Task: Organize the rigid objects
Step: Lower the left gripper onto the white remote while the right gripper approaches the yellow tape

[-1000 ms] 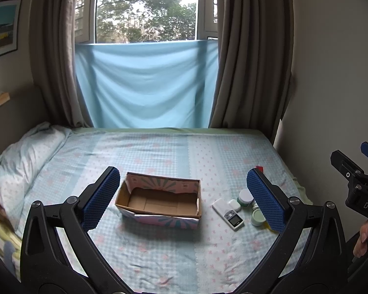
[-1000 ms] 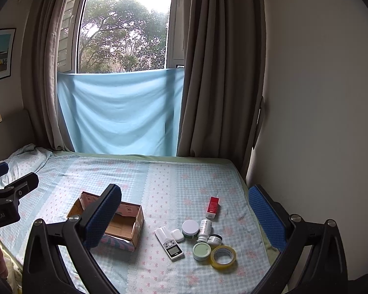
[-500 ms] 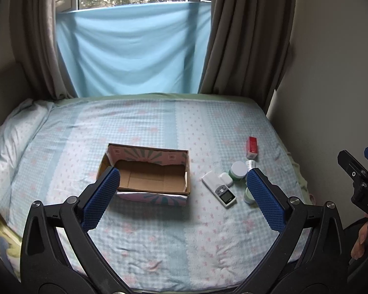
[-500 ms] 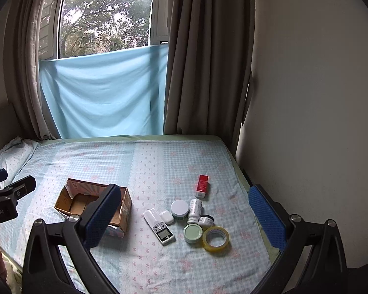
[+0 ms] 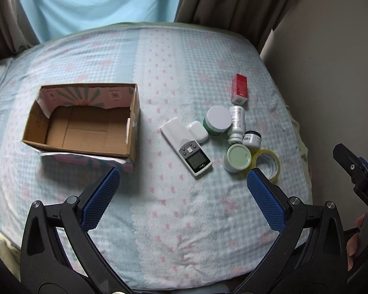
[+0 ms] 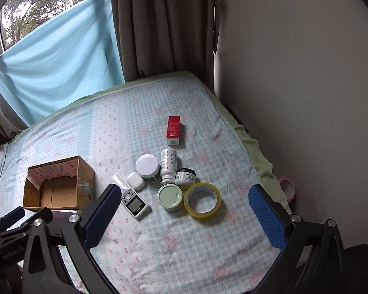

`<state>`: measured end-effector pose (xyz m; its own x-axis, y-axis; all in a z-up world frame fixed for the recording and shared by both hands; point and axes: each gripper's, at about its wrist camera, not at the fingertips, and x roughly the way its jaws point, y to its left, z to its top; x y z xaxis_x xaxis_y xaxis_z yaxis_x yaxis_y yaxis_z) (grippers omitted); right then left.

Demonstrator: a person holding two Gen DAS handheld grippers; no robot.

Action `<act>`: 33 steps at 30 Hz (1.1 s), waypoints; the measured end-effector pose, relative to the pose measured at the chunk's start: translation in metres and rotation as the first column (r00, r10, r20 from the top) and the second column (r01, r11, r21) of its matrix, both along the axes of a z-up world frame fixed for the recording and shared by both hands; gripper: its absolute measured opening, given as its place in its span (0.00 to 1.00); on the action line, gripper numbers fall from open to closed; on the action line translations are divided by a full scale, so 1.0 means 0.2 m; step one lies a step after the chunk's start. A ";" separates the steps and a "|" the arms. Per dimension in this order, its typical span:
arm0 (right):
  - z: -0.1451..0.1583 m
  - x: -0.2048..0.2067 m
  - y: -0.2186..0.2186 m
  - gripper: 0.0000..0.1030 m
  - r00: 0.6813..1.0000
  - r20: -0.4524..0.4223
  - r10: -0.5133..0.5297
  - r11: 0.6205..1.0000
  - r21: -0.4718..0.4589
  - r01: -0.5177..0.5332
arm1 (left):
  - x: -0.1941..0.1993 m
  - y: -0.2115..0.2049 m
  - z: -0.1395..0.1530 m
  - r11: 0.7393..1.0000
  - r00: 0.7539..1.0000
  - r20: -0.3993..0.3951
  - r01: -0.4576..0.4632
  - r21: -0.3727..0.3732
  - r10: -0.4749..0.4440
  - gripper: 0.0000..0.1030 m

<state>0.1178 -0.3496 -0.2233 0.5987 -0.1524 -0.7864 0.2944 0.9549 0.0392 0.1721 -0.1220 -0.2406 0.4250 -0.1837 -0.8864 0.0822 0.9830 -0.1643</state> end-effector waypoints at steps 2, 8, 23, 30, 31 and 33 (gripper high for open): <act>-0.12 0.06 -0.04 1.00 1.000 -0.024 0.014 1.000 -0.008 -0.015 | 0.09 -0.09 -0.16 1.000 0.999 -0.043 -0.019 0.009 0.020 1.00; -0.50 0.20 -0.13 1.00 0.990 -0.130 0.060 0.998 0.012 -0.059 | 0.36 -0.22 -0.62 0.993 0.978 -0.180 -0.098 0.059 0.107 1.00; -1.09 0.37 -0.15 1.00 0.941 -0.319 0.115 0.992 -0.008 -0.124 | 0.61 -0.22 -1.20 0.956 0.875 -0.384 -0.277 0.098 0.293 0.97; -1.19 0.43 -0.17 1.00 0.925 -0.366 0.102 0.993 -0.019 -0.117 | 0.69 -0.18 -1.26 0.951 0.859 -0.410 -0.293 0.096 0.306 0.93; -1.20 0.44 -0.17 1.00 0.922 -0.374 0.099 0.993 -0.022 -0.115 | 0.70 -0.17 -1.26 0.951 0.857 -0.415 -0.294 0.092 0.305 0.93; -1.22 0.47 -0.18 1.00 0.919 -0.382 0.095 0.993 -0.022 -0.112 | 0.73 -0.16 -1.28 0.951 0.850 -0.431 -0.297 0.082 0.303 0.90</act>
<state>0.2111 -0.3850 -0.4674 0.2705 -0.1443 -0.9518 0.1787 0.9790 -0.0977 0.3185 -0.1538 -0.4957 0.0305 -0.0981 -0.9947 -0.2936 0.9504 -0.1028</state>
